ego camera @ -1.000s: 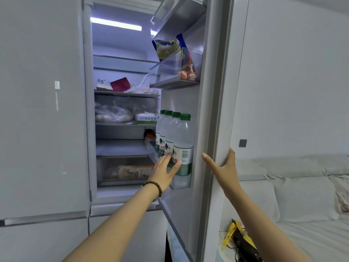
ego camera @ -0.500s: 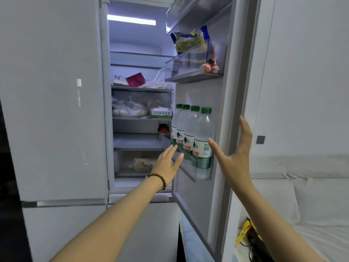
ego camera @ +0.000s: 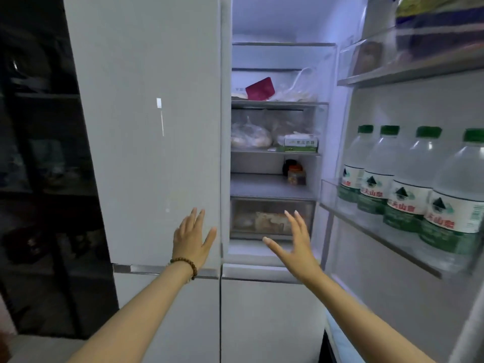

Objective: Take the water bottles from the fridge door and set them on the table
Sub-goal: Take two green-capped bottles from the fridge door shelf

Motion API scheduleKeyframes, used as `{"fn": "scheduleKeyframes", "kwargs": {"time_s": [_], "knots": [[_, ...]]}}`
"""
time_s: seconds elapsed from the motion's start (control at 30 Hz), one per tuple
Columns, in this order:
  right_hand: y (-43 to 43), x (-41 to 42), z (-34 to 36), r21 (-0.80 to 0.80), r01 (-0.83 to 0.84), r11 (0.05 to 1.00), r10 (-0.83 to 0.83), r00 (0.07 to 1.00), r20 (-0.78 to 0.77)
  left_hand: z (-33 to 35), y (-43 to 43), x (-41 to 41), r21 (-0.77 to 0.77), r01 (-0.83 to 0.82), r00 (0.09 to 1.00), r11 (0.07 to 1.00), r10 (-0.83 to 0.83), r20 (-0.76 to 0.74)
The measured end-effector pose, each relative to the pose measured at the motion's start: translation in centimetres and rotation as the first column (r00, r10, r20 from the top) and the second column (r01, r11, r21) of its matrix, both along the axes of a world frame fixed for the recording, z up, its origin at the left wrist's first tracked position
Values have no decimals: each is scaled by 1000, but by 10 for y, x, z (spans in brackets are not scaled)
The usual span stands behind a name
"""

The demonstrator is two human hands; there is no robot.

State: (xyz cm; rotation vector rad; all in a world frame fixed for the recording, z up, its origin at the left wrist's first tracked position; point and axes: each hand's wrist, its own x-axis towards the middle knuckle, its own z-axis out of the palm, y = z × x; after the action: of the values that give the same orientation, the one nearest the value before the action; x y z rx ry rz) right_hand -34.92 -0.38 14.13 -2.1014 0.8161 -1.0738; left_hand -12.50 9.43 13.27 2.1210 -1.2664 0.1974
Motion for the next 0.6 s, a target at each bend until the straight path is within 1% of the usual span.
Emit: {"fn": "scheduleKeyframes", "kwargs": {"time_s": [0.07,0.13,0.2,0.27,0.33,0.4,0.47,0.53,0.6], "knots": [[-10,43,-31,177,-8,984,8,1000,1,-13,-6,42,30,-12,1000,999,11,11],[-17,83,-60,368,-12,930,8,1000,13,-28,-17,80,59,-17,999,998,15,34],[-24,120,-87,532,-21,847,13,1000,19,-45,-32,112,87,-11,998,996,6,63],[-32,152,-112,653,-23,757,0,999,35,-64,-49,139,99,12,995,995,-21,93],[-42,179,-135,753,-50,657,-21,996,86,-83,-69,160,109,38,990,993,-53,134],[-51,202,-157,813,-102,573,-44,987,155,-101,-87,178,126,53,978,991,-77,194],[-59,222,-177,843,-139,519,-43,981,188,-118,-103,193,139,64,965,988,-96,242],[-66,241,-192,852,-163,497,-31,978,205,-132,-117,204,129,62,950,990,-98,296],[-74,258,-205,851,-166,498,-26,978,206,-146,-128,209,98,50,936,994,-81,344]]}}
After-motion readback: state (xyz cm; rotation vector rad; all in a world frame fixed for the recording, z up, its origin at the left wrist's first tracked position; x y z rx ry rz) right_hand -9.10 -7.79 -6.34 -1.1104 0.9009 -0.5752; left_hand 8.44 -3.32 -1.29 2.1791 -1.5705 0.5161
